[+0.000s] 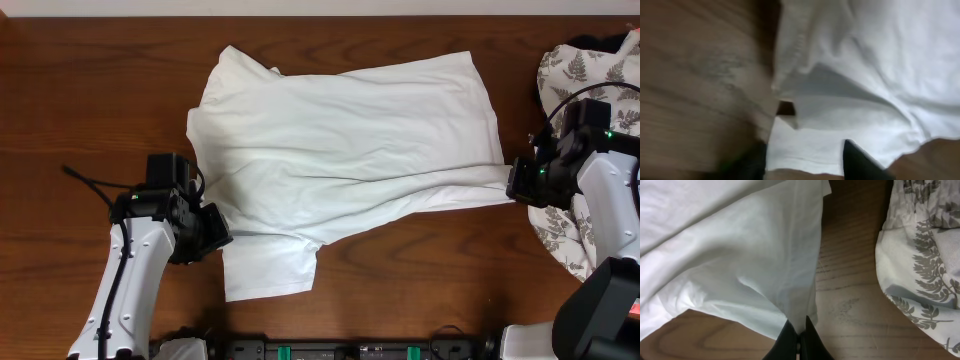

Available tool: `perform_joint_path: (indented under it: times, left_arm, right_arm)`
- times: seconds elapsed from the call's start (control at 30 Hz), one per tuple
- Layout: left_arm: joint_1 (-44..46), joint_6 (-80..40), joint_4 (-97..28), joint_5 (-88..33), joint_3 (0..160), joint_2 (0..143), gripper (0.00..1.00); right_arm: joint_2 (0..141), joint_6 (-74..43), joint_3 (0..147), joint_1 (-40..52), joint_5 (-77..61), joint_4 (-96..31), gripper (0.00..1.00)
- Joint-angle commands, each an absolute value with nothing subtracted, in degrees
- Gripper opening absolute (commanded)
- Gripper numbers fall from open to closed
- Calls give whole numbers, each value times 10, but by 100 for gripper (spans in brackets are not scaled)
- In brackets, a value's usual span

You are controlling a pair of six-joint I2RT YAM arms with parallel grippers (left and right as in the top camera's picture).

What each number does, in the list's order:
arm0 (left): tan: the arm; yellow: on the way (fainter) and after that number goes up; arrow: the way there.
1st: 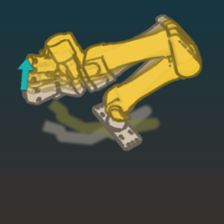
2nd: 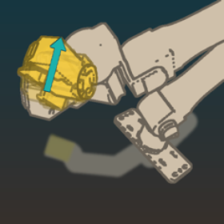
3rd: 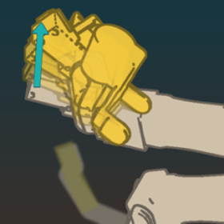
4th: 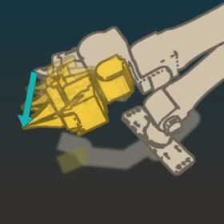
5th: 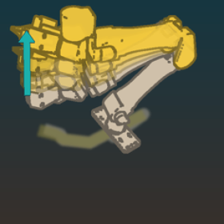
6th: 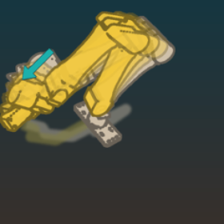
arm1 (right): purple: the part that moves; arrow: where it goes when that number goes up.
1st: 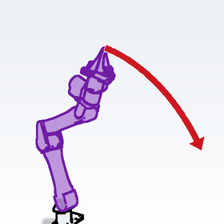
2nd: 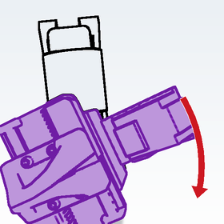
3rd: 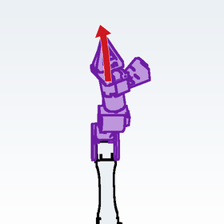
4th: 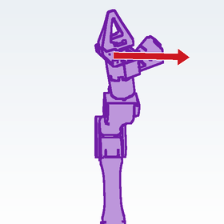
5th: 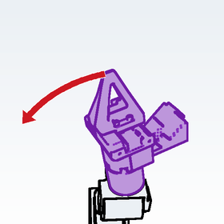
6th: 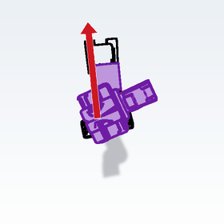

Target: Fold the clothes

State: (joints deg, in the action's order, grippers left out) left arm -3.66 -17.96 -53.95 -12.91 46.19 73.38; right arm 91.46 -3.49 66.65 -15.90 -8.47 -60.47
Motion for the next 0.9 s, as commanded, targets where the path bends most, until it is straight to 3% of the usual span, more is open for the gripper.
perform_joint_path:
  times: [0.0,0.7,0.87]
  left_arm:
    - [-38,-176,-539,-102,441,737,57]
    - [-38,-178,-452,-127,367,768,58]
    - [-38,-179,-424,-135,362,768,52]
  right_arm:
    - [911,-43,662,-161,-79,-604,1]
    - [911,-43,662,-161,-79,-604,1]
    - [911,-43,662,-161,-79,-604,1]
